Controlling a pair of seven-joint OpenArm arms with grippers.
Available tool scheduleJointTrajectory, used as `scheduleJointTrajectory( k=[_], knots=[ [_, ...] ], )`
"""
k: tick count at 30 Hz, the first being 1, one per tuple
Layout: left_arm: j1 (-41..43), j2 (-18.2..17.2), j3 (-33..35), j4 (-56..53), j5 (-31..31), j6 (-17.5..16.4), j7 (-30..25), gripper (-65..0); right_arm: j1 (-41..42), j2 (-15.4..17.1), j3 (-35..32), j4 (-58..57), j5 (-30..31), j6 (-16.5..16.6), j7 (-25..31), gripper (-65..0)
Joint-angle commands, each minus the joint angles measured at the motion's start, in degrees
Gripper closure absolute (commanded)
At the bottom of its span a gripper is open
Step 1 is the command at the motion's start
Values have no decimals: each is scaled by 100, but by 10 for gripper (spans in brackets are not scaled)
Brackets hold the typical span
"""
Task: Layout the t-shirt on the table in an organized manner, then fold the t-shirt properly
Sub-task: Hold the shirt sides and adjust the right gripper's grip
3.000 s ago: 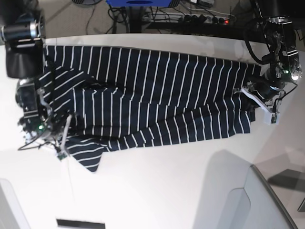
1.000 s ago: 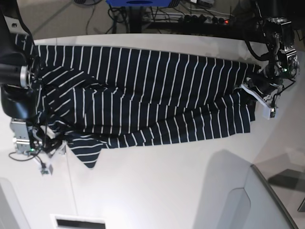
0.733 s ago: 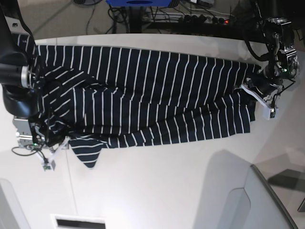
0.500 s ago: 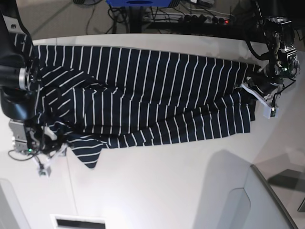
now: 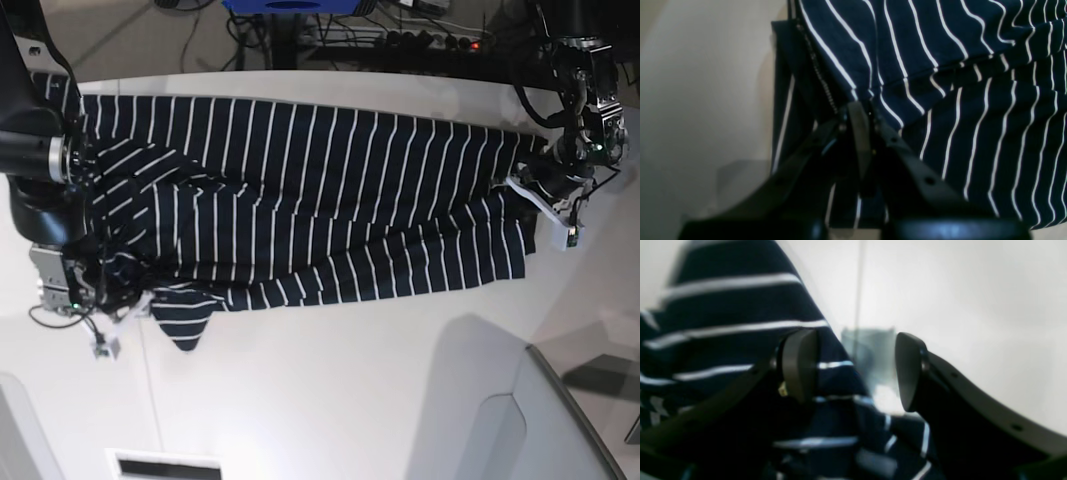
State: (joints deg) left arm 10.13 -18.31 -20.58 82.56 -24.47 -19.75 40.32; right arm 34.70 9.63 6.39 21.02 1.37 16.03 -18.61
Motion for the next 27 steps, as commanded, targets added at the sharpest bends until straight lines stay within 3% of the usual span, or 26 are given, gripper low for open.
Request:
scheduleJointTrajectory(
  k=[1, 11, 13, 16, 23, 27],
  knots=[
    [-50, -90, -39, 82, -63, -34, -97, 0, 227, 26, -2, -22, 70, 28, 72, -353],
    [-50, -90, -39, 82, -63, -34, -97, 0, 236, 26, -2, -128, 70, 19, 169, -332],
    [-50, -90, -39, 73, -63, -34, -97, 0, 236, 26, -2, -128, 70, 19, 160, -228],
    [-50, -90, -39, 73, -63, -34, -97, 0, 236, 26, 7, -128, 70, 19, 151, -3],
    [-59, -90, -39, 73, -63, -34, -97, 0, 359, 17, -11, -119, 70, 19, 142, -2],
    [-59, -90, -39, 73, -63, -34, -97, 0, 499, 17, -28, 162, 70, 19, -280, -2]
  ],
)
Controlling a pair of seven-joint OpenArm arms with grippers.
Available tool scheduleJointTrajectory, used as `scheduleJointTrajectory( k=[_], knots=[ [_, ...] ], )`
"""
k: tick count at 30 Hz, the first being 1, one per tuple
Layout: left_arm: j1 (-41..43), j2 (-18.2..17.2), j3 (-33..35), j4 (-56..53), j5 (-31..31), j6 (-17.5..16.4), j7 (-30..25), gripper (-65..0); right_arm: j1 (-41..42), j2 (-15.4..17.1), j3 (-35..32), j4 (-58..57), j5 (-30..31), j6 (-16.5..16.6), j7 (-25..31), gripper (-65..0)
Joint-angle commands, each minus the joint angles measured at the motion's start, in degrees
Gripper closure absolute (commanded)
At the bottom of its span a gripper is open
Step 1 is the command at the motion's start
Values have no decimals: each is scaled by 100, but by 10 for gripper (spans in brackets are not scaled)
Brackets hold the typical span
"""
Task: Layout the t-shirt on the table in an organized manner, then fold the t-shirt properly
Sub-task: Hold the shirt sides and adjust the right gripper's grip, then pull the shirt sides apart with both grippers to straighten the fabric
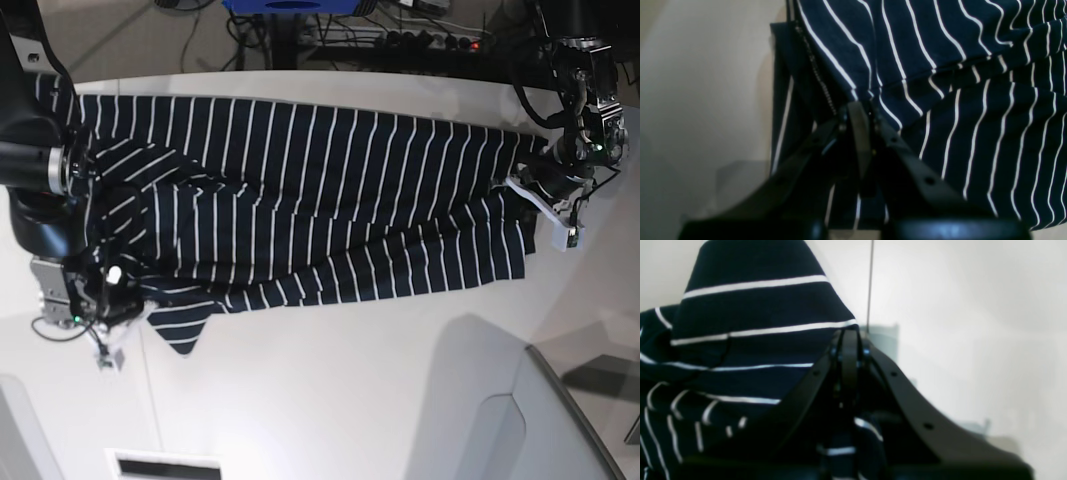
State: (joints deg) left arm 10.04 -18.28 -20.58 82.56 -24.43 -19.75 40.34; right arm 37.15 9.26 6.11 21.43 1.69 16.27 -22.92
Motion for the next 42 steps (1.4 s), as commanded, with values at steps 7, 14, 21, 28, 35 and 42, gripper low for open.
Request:
scheduleJointTrajectory(
  k=[7, 14, 21, 28, 35, 42],
  knots=[
    [-59, -101, -39, 91, -67, -34, -100, 0, 123, 37, 0, 1343, 37, -5, -772, -2],
    [-191, -119, -39, 126, -67, -34, -91, 0, -246, -68, -9, 2398, 37, 4, -1352, 0],
    [-261, -251, -39, 645, -76, -34, -64, 0, -211, -68, -17, 2459, 20, 707, -1273, 0],
    [-218, -312, -83, 900, -94, -34, -56, 0, -150, -42, -44, 1958, 2, 804, -201, 0],
    [-77, -427, -92, 917, -111, -34, -56, 0, 35, -51, -35, 982, -780, 821, 1004, 0],
    [46, -532, -100, 1119, -120, -34, -12, 0, 140, -42, -35, 587, -1528, 821, 2041, 0]
  ],
)
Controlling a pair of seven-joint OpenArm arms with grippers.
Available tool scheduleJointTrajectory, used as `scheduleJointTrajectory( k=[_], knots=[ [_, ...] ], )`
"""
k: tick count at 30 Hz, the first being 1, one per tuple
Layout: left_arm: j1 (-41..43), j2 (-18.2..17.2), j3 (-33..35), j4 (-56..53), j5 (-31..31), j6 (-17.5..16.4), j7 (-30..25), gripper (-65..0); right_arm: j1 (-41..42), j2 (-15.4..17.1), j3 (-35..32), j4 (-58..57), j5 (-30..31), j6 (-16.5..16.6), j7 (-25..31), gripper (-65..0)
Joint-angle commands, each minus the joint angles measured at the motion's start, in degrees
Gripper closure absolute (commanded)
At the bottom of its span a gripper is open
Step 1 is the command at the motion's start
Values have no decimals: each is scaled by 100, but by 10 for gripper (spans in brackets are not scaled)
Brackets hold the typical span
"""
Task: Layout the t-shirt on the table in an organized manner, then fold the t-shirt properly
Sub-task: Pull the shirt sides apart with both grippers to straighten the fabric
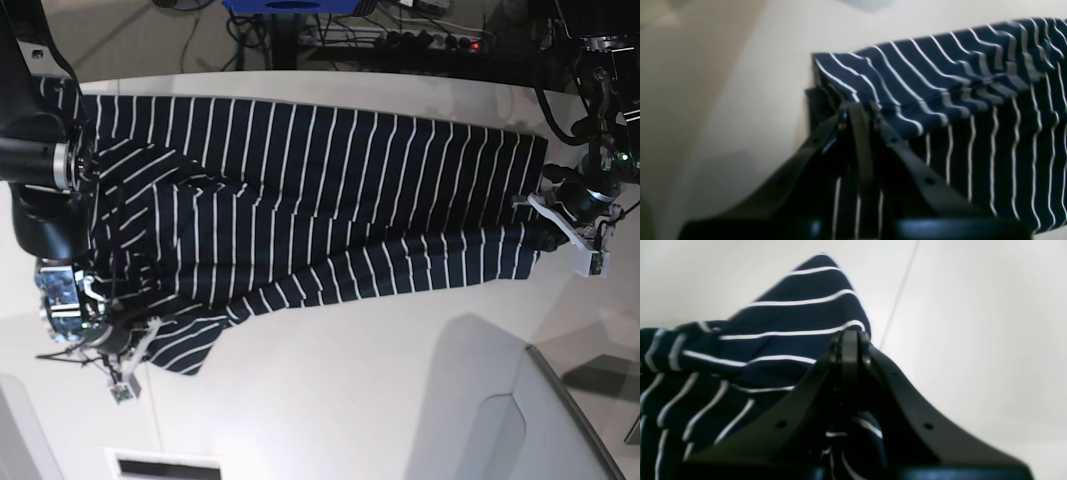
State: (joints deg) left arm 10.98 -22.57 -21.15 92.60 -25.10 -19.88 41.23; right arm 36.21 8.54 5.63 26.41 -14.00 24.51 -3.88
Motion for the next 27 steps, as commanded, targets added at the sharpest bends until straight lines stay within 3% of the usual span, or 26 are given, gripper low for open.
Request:
scheduleJointTrajectory(
  k=[1, 5, 9, 27],
  knots=[
    [-30, -113, -44, 160, -52, -21, 39, 0, 270, 39, 13, 18, 42, -3, 313, 0],
    [-48, -104, -52, 441, -52, -21, 347, 0, 331, 56, 4, -193, 33, -3, 964, 0],
    [-21, -77, -44, 608, -52, -21, 356, 0, 410, 56, 4, -219, 24, -3, 1201, 0],
    [5, -69, 18, 573, -52, -21, 356, 0, 349, 48, 4, -316, 24, -3, 1386, 0]
  ],
)
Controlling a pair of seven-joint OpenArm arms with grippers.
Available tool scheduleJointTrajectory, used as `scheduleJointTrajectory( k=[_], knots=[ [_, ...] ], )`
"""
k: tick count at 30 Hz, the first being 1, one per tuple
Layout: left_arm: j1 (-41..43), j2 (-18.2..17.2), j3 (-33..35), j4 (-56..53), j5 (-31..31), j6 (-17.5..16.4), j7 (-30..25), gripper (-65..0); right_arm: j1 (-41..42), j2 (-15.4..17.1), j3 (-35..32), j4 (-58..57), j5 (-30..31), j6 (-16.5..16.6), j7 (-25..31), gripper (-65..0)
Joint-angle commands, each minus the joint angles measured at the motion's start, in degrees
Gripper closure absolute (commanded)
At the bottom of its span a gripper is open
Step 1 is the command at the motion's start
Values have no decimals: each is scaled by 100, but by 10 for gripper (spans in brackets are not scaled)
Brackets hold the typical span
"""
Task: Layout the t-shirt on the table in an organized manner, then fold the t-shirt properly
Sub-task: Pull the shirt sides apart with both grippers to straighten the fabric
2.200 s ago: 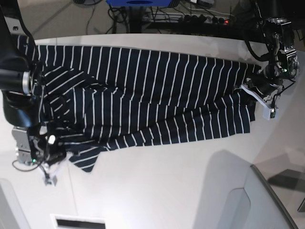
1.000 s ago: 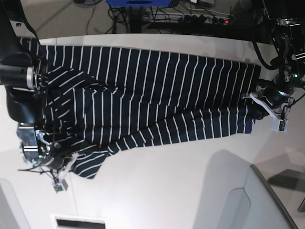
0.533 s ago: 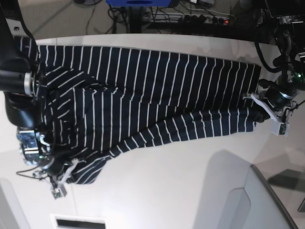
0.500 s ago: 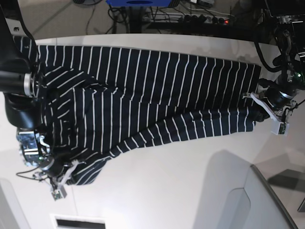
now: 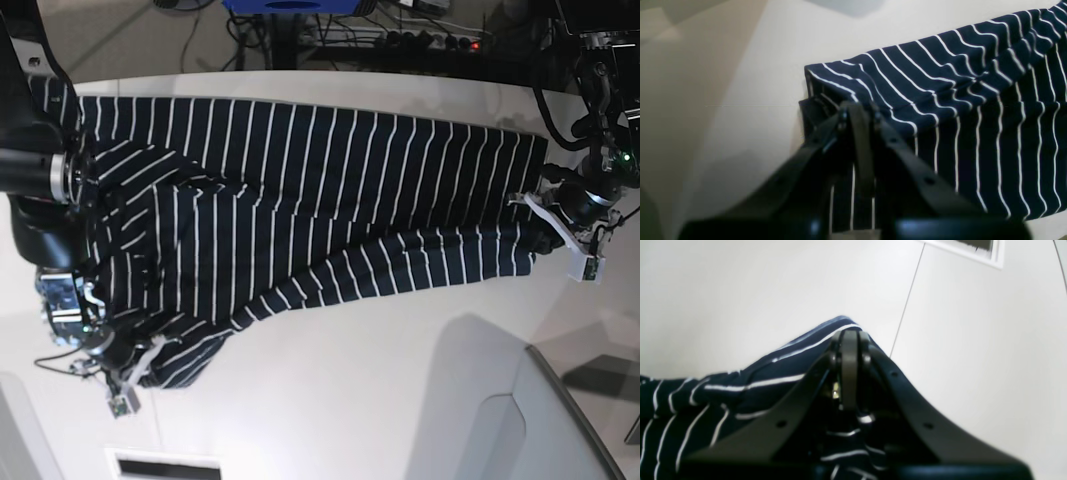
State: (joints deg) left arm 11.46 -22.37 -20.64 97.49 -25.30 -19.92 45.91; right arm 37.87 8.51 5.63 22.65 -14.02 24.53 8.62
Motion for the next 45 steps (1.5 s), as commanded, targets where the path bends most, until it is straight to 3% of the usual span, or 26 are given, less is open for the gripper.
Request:
scheduleJointTrajectory(
  k=[1, 7, 15, 22, 32, 45],
  knots=[
    [-34, -88, -32, 84, -33, -17, -112, 0, 165, 50, 4, 60, 26, -5, 127, 0],
    [45, -88, -32, 128, -33, -17, -112, 0, -37, 50, 4, 60, 26, -5, 92, 0],
    [247, -88, -32, 128, -33, -17, -112, 0, -108, 41, 13, 113, 26, -5, -893, 0],
    [423, -123, -103, 207, -6, -17, -138, 0, -134, 50, 13, 165, 26, -5, -1016, 0],
    [370, -132, -103, 224, 20, -17, -147, 0, -1031, 59, 13, 2337, 26, -5, -2159, 0],
    [159, -264, -103, 110, 20, -17, -147, 0, -1708, 59, 66, 3515, 44, -5, -3407, 0]
  ],
)
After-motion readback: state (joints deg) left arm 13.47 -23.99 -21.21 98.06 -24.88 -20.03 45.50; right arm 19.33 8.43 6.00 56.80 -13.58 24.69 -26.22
